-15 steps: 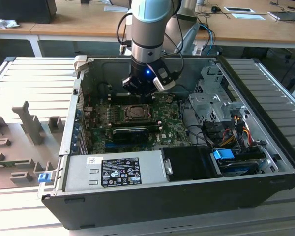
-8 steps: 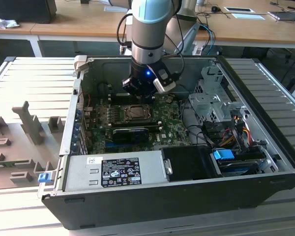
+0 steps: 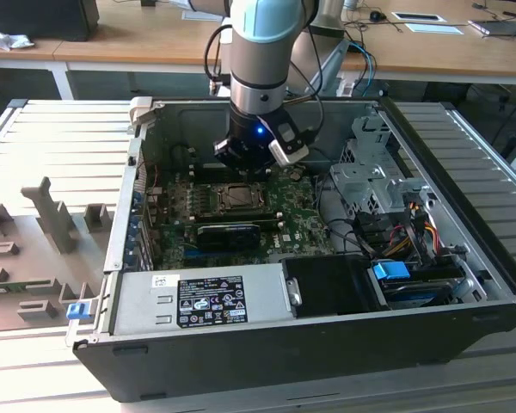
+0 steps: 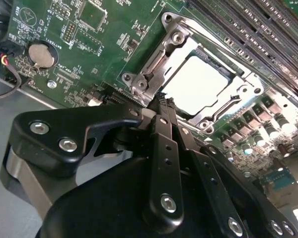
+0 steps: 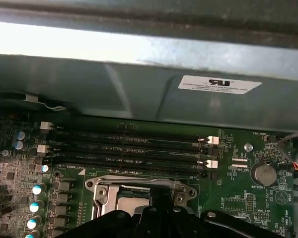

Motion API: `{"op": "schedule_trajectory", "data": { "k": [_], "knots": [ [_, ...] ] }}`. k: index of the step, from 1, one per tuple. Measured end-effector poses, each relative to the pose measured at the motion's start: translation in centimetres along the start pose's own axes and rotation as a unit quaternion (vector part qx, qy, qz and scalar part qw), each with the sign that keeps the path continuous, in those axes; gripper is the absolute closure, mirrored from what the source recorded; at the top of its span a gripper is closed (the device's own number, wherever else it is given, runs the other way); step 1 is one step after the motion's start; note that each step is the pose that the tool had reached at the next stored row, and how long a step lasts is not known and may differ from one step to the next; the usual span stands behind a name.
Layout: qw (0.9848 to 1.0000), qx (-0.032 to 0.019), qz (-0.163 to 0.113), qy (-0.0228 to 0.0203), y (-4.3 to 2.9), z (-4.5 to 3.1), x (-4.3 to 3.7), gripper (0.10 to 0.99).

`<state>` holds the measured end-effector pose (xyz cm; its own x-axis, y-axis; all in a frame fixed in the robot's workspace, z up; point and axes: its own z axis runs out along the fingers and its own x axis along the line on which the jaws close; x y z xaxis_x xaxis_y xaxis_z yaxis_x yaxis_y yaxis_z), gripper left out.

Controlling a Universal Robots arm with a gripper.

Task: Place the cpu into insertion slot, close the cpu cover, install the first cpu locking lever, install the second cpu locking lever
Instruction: 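Install the second cpu locking lever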

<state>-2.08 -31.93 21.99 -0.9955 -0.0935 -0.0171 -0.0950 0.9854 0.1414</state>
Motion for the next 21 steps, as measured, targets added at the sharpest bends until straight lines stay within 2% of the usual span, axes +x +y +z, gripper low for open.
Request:
{"op": "schedule_trajectory", "data": {
  "k": [4,11,21],
  "knots": [
    [1.0,0.0,0.0,0.0,0.1,-0.74,-0.01,0.98],
    [1.0,0.0,0.0,0.0,-0.23,-0.81,0.02,0.98],
    [1.0,-0.0001,0.0,0.0,-1.61,-1.01,0.15,0.98]
  ]
}}
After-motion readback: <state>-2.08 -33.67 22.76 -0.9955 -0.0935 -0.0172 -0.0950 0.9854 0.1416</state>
